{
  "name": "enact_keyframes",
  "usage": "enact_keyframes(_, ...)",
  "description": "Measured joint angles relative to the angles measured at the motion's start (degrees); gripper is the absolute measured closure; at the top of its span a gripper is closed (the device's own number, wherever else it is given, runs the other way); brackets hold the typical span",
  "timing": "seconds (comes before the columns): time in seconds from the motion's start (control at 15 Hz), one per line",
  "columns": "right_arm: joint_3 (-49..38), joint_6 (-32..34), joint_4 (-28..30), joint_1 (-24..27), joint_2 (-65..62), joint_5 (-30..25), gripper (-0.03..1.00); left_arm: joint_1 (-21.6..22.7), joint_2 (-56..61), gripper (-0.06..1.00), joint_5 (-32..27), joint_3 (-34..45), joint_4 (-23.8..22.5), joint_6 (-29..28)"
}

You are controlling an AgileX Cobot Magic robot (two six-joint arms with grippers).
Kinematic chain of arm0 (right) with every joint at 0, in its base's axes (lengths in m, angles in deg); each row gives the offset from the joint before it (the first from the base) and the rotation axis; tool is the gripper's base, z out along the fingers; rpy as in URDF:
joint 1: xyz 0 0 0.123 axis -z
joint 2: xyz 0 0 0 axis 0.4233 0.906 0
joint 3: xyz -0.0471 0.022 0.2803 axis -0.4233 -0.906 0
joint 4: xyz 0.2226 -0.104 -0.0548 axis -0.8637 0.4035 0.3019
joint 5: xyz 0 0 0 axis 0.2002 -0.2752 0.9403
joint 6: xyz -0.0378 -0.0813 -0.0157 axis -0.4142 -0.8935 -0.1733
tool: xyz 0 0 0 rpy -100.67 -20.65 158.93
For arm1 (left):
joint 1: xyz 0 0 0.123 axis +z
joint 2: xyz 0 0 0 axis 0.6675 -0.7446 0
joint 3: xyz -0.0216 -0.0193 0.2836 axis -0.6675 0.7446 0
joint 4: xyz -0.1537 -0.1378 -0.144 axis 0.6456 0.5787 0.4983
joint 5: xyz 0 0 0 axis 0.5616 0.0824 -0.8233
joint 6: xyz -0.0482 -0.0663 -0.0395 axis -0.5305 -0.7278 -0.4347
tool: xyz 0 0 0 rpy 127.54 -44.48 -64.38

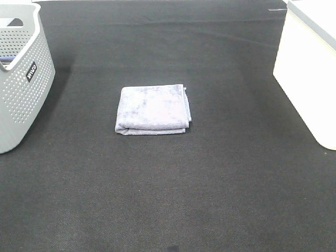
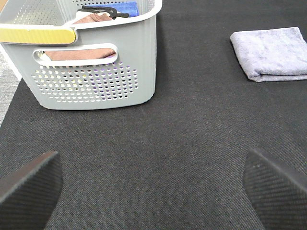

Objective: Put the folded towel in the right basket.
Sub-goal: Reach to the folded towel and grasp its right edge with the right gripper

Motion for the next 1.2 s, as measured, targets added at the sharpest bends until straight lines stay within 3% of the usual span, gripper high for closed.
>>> enact_keyframes(1.2,0.0,0.0,0.0,0.0,0.0,0.0,0.14,0.0,0.0,-0.03,0.0,0.0,0.0,0.0)
